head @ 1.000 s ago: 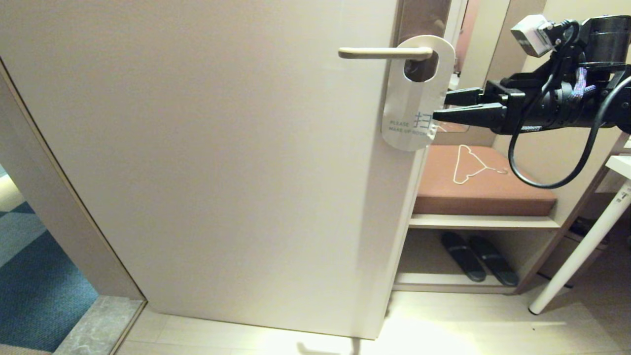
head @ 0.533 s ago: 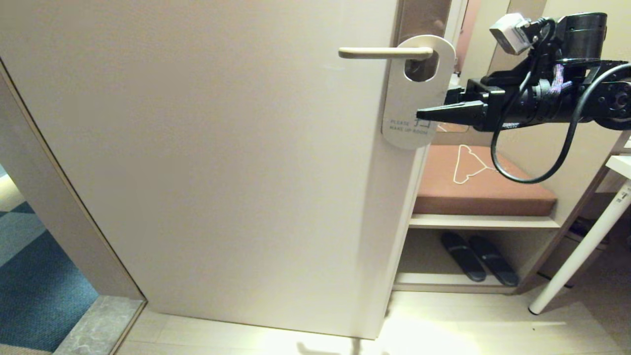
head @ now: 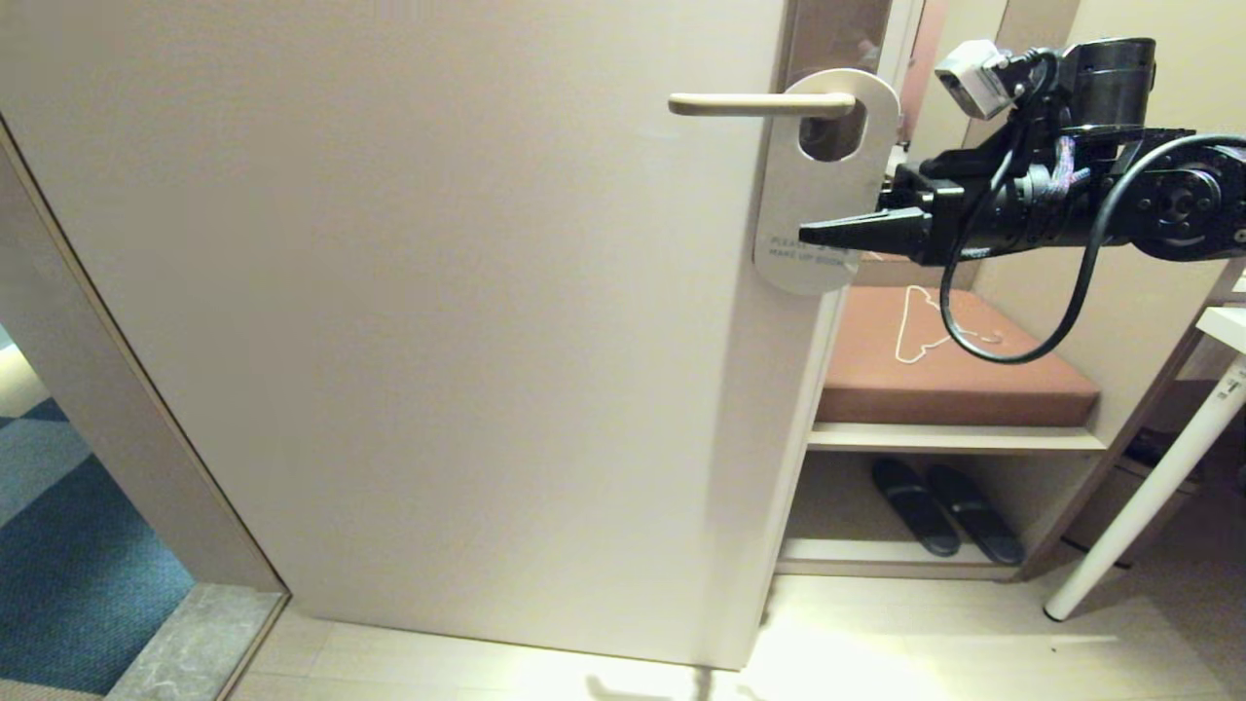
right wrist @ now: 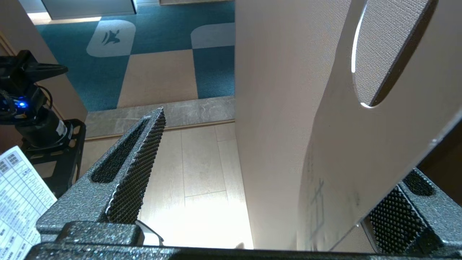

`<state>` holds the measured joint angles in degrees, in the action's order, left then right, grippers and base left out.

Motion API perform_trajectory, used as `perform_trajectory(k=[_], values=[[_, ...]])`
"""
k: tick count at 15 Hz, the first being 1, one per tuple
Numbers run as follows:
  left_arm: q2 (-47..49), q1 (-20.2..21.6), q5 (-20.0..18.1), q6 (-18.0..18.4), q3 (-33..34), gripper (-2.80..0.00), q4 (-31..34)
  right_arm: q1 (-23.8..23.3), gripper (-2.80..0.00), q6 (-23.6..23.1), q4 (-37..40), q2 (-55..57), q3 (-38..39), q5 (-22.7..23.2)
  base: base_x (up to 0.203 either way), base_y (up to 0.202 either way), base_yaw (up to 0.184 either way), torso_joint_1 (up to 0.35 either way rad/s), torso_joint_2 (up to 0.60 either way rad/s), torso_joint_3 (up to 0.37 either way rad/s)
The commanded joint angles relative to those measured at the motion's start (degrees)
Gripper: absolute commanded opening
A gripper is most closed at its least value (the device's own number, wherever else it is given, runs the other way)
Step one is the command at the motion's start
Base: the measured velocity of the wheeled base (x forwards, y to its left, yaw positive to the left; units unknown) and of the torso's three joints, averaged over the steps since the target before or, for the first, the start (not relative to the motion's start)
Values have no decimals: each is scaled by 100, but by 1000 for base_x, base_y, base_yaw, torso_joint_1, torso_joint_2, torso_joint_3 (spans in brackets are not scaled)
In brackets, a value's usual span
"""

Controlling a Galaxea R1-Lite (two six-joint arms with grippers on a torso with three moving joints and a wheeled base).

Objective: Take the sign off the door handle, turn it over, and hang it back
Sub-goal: Take down the sign

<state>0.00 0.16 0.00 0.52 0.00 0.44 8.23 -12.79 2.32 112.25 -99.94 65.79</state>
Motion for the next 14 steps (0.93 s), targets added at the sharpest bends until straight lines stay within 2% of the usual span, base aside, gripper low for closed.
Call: perform_trajectory(k=[1, 14], values=[[9, 2, 0, 1, 0, -280, 0, 5, 0, -13, -20, 67, -34, 39, 0, 0, 0, 0, 0, 0], [9, 2, 0, 1, 0, -280, 0, 80, 0, -4, -21, 218, -345, 144, 0, 0, 0, 0, 0, 0]])
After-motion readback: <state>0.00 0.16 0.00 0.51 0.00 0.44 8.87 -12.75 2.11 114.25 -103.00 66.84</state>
